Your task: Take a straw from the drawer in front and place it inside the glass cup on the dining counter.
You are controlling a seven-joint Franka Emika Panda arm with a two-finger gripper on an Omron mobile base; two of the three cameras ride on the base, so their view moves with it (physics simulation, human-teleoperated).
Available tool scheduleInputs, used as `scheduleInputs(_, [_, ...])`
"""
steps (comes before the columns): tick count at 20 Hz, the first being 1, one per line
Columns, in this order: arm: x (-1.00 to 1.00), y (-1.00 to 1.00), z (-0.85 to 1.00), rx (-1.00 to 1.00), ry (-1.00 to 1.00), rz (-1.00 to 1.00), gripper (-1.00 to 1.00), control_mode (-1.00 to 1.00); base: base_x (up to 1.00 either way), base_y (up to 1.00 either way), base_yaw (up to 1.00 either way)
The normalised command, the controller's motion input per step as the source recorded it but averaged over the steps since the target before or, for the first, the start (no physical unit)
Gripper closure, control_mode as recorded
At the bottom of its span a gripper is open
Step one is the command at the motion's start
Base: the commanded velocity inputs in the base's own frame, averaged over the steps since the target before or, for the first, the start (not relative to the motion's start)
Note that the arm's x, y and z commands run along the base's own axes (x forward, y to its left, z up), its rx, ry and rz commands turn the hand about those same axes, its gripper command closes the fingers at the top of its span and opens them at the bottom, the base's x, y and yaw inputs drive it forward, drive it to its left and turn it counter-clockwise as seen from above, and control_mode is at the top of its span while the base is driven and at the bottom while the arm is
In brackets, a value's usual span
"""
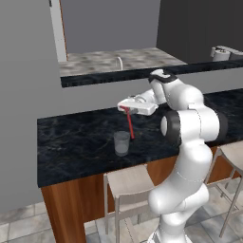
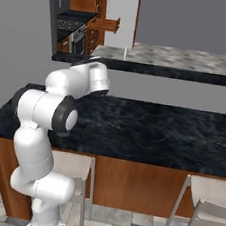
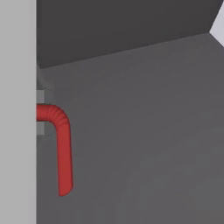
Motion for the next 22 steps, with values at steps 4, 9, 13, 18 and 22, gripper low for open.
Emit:
scheduleInputs(4, [0.0, 0.0, -0.08, 0.0, -0.05, 0.03, 1.0, -1.0, 0.0, 0.0, 0.0])
scheduleInputs(9, [0.0, 0.0, -0.14, 0.0, -0.01, 0.02, 1.0, -1.0, 0.0, 0.0, 0.0])
scheduleInputs(13, [0.0, 0.0, -0.15, 0.0, 0.0, 0.01, 1.0, -1.0, 0.0, 0.0, 0.0])
scheduleInputs(18, [0.0, 0.0, -0.13, 0.0, 0.0, 0.01, 1.0, -1.0, 0.0, 0.0, 0.0])
scheduleInputs(22, [0.0, 0.0, -0.11, 0.0, 0.0, 0.01, 1.0, -1.0, 0.0, 0.0, 0.0])
